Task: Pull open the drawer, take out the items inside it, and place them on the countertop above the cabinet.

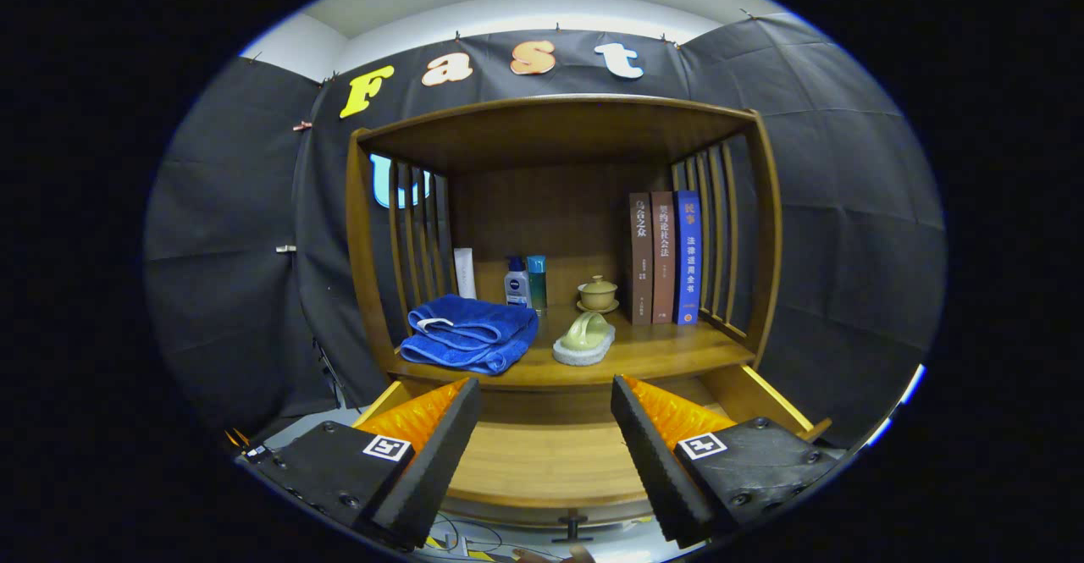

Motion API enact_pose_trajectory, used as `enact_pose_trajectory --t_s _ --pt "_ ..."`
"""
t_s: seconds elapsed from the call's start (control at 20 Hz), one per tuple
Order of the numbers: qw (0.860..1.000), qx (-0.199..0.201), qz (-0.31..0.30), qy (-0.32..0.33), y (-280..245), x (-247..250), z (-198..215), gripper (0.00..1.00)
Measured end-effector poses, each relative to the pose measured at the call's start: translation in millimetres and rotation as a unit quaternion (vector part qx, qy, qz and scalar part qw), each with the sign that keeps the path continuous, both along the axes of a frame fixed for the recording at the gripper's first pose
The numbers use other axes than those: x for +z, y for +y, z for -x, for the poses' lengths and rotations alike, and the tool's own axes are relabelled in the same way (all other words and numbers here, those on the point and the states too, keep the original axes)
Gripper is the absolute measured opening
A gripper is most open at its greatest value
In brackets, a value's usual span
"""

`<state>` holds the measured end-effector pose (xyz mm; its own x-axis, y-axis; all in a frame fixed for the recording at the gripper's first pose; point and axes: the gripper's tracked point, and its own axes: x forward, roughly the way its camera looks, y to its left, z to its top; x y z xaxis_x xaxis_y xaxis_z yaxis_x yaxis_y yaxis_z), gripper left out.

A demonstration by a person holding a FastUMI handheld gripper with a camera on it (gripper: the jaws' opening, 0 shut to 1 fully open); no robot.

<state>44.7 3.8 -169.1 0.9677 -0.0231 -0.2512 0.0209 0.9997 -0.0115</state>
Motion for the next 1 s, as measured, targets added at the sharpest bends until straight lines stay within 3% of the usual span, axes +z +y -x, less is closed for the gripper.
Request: enact_pose_trajectory --t_s 0.2,0.45,1.0 --pt "1.000 -0.004 0.009 -0.017 -6 -34 45 0.99" --pt "1.000 -0.022 -0.007 0.015 -20 -90 72 0.99" --pt "0.998 -0.034 0.011 0.057 -30 -167 58 0.99"
